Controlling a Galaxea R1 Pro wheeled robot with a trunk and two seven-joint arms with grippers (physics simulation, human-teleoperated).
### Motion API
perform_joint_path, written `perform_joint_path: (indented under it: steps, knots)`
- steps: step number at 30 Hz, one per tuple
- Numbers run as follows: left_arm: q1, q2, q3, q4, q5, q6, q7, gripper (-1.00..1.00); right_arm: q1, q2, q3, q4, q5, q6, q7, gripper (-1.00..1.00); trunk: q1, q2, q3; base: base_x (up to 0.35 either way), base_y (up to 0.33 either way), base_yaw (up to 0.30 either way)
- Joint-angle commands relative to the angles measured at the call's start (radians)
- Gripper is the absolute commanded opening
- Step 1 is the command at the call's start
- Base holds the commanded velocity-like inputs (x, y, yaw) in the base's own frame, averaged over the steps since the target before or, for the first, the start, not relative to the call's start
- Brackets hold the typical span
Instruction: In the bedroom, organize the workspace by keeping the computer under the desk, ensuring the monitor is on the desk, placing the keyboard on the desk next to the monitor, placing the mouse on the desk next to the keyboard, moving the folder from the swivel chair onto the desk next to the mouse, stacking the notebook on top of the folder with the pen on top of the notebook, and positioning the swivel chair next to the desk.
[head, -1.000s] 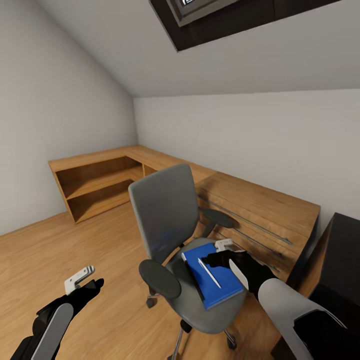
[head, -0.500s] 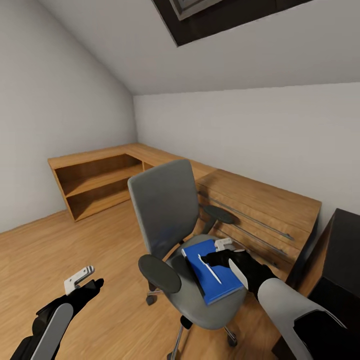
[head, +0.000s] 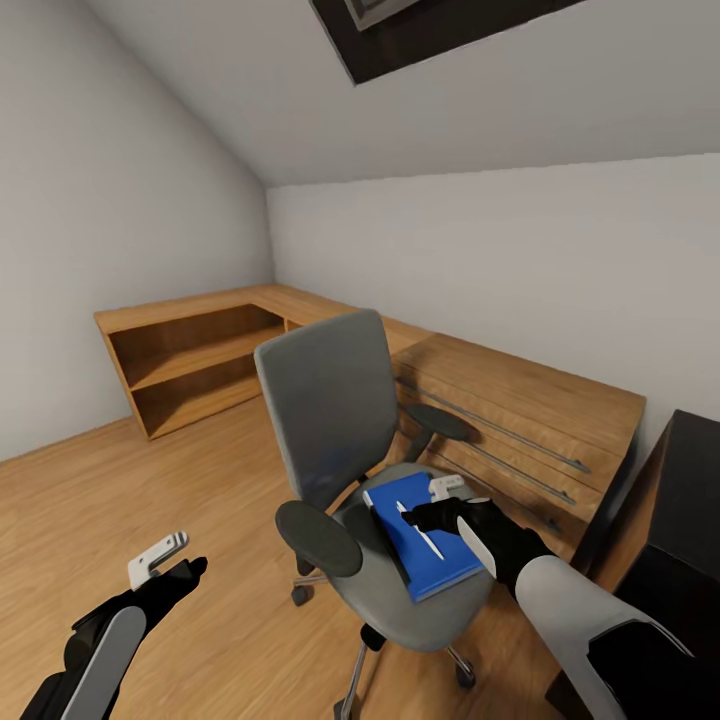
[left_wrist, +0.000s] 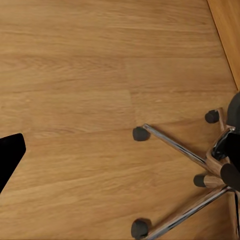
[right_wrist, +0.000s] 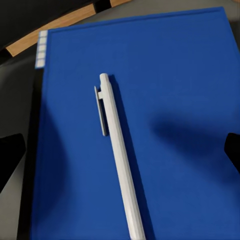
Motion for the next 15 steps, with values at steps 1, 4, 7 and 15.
perform_joint_path:
  steps: [1, 4, 7, 15]
  knots:
    - [-0.001, 0.000, 0.000, -0.001, 0.011, 0.002, 0.009, 1.00, -0.001, -0.001, 0.004, -0.001, -0.010, 0.005, -0.002, 1.00, 0.000, 0.000, -0.001, 0.000, 0.000, 0.000]
    - [-0.001, 0.001, 0.004, -0.001, 0.011, 0.004, 0.009, 1.00, -0.001, -0.001, 0.004, -0.001, -0.009, 0.005, -0.002, 1.00, 0.000, 0.000, -0.001, 0.000, 0.000, 0.000]
    - [-0.001, 0.001, 0.009, -0.001, 0.011, 0.006, 0.009, 1.00, -0.001, -0.001, 0.004, -0.001, -0.008, 0.005, -0.002, 1.00, 0.000, 0.000, -0.001, 0.000, 0.000, 0.000]
    - [-0.001, 0.001, 0.012, -0.001, 0.011, 0.007, 0.009, 1.00, -0.001, -0.001, 0.005, 0.001, -0.008, 0.004, -0.001, 1.00, 0.000, 0.000, -0.001, 0.000, 0.000, 0.000]
